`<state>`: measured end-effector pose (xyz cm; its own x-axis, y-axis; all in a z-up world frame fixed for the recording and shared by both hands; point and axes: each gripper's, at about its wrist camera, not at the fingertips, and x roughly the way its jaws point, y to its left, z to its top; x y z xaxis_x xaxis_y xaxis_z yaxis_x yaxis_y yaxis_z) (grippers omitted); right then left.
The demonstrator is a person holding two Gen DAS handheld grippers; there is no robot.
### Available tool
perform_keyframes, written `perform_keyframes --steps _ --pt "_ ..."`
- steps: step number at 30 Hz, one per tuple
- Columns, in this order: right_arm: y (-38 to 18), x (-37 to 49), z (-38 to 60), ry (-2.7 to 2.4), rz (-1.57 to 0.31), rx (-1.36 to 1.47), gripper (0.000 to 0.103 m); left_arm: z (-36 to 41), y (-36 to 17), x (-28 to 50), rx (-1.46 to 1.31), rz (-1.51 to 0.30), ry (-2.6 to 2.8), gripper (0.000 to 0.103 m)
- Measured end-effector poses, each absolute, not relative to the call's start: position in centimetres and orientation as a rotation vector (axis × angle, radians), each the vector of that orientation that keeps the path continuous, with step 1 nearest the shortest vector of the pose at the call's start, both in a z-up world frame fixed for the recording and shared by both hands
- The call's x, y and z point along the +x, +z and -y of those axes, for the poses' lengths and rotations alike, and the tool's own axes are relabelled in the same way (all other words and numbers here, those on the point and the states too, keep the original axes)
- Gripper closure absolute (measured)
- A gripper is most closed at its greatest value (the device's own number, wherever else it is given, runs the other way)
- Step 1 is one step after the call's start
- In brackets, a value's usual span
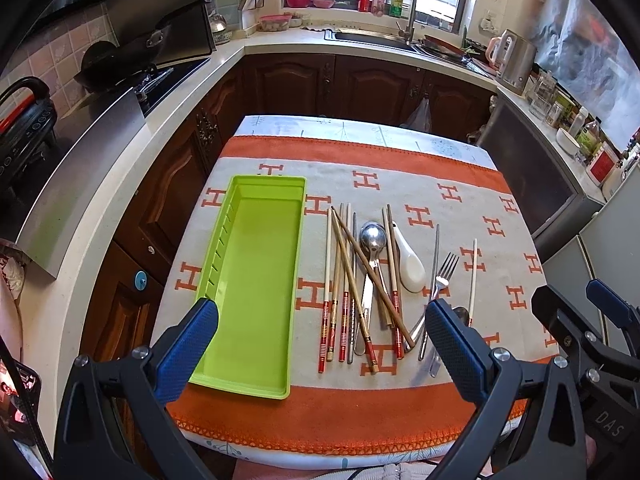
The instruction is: Organize utensils
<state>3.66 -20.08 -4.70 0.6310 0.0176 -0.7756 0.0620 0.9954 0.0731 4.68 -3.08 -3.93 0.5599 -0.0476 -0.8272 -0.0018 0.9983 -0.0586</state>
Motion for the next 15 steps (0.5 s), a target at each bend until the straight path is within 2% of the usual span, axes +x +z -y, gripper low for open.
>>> perform_keyframes --steps 15 --pt "-5.8 5.0 19.9 -0.015 -0.916 0.082 0.004 3.0 -4.6 5.7 -0.058 -0.986 -0.002 0.001"
